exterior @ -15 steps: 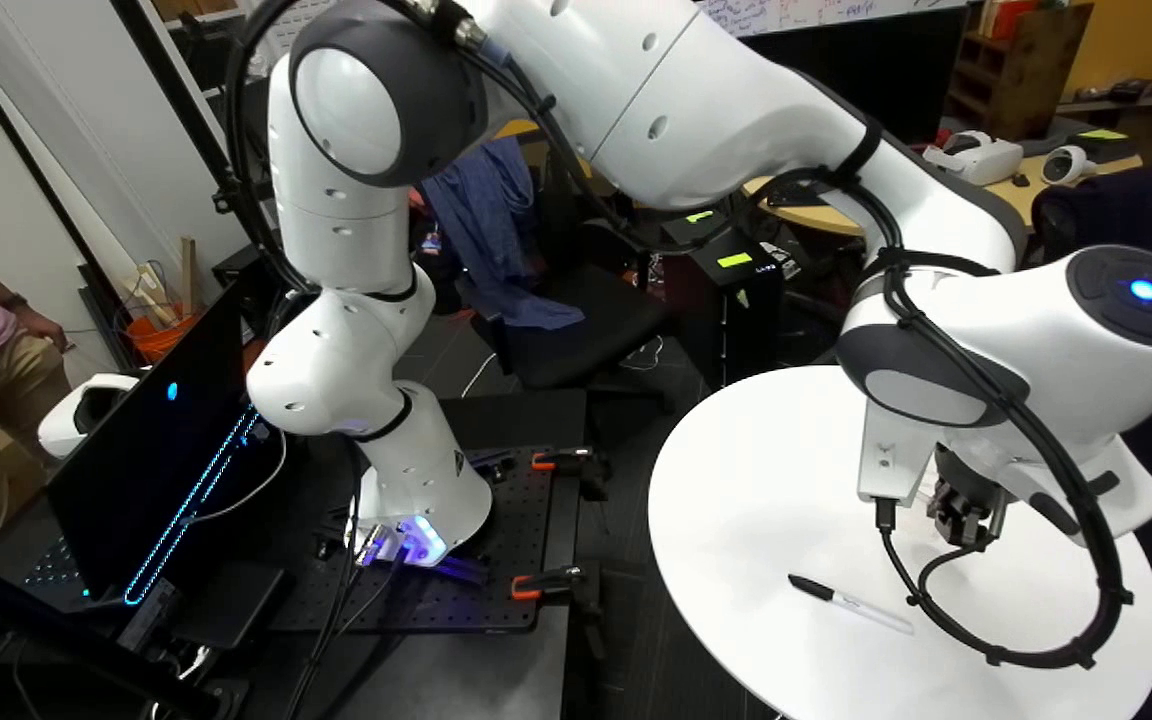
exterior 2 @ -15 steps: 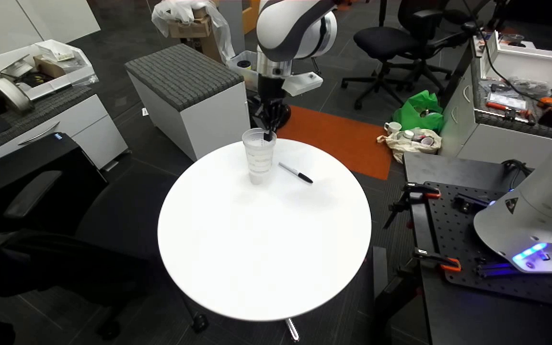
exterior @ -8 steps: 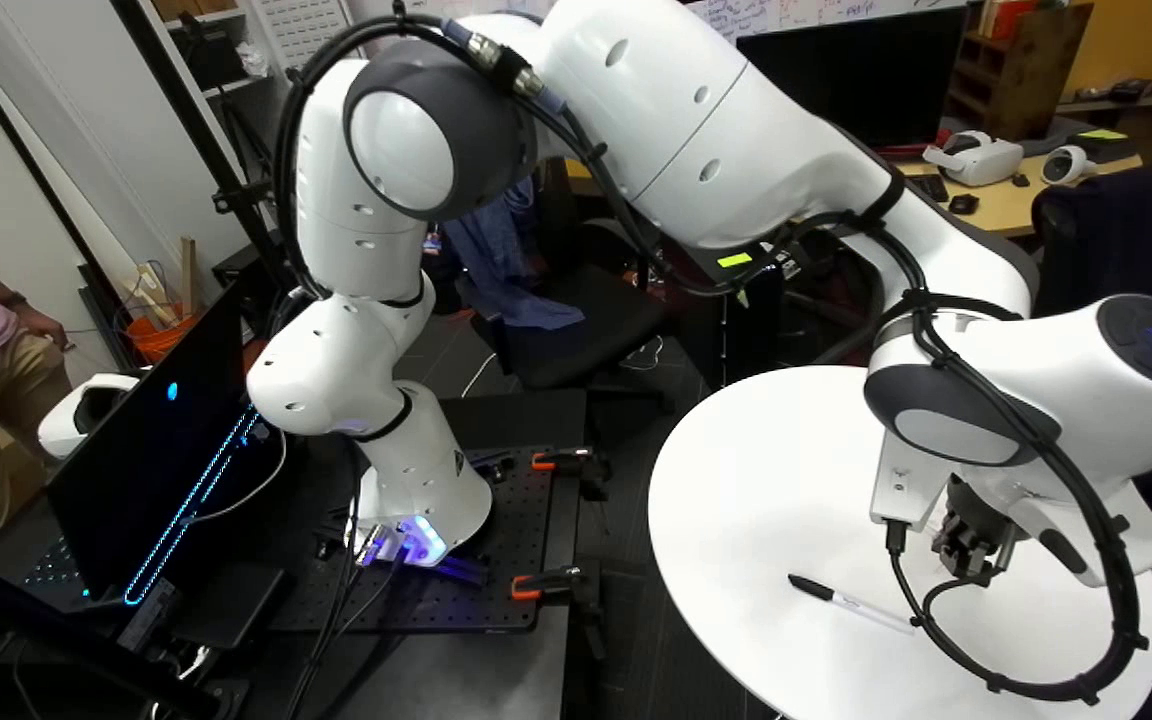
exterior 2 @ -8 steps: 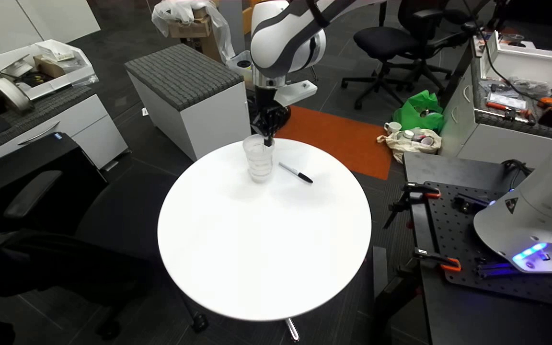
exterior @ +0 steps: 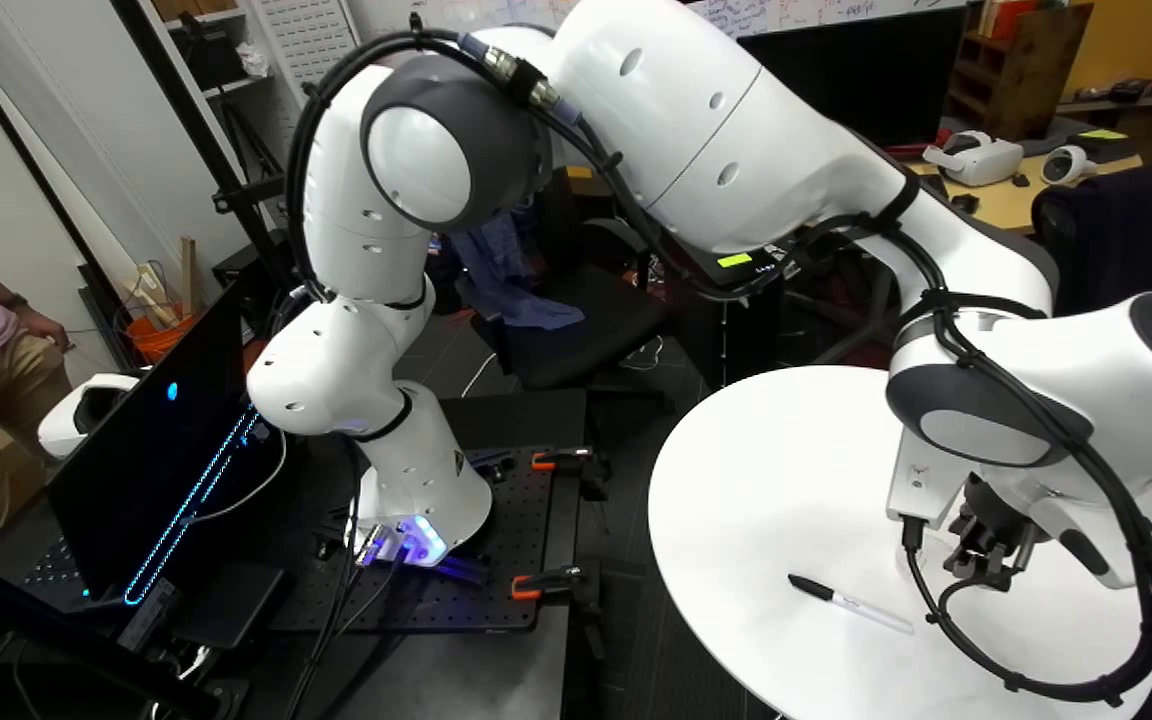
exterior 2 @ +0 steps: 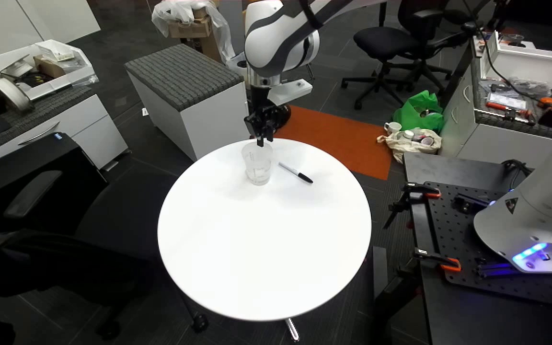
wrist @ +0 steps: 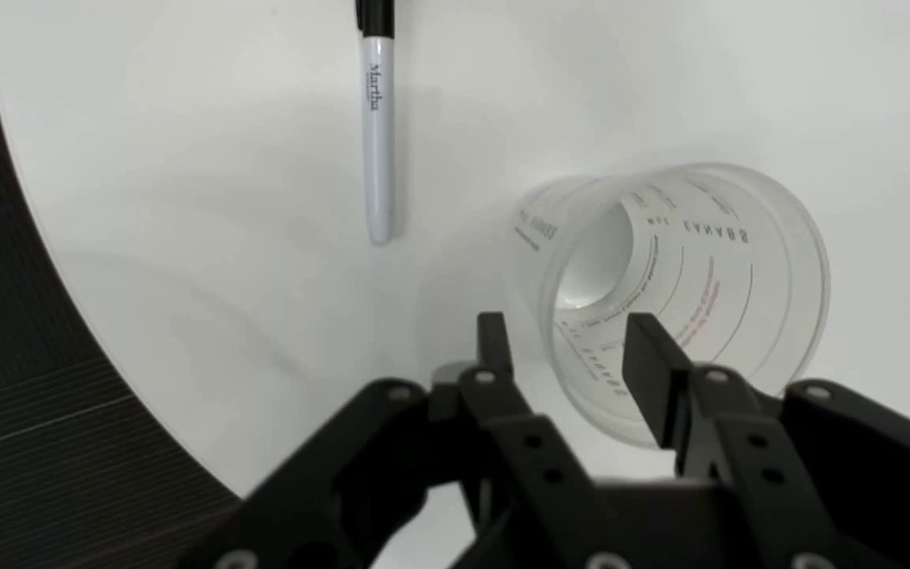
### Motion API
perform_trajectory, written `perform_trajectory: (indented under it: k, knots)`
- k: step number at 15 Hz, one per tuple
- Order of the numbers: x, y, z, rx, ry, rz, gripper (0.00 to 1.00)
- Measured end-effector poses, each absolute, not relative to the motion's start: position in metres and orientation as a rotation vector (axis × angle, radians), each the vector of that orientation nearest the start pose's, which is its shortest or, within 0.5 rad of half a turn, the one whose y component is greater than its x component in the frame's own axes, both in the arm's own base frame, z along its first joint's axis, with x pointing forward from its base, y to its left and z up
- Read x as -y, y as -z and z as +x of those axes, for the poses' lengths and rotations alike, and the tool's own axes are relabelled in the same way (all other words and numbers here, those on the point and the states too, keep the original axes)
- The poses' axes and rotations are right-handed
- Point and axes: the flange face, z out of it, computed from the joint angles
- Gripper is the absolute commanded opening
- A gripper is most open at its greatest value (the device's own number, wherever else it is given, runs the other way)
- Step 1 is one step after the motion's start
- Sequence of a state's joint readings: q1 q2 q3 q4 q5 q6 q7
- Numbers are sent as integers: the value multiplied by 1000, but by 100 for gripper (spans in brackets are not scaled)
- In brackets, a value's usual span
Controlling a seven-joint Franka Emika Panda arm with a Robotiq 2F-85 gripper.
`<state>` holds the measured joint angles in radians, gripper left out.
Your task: Move the cup to the right
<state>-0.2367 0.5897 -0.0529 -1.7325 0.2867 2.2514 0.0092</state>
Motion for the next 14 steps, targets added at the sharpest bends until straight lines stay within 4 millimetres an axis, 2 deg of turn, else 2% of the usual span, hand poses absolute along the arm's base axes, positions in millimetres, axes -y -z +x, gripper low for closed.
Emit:
perform_trajectory:
  k: [3,4,8,11,14]
  knots:
    - [180,-238,639,-702,-56,-2863,97]
    - [181,-238,639,-705,-55,-2863,100]
    - [181,-250,636,-730,-49,-2854,100]
    - [176,-275,625,-726,-25,-2849,100]
    - [161,-305,606,-702,0,-2851,100]
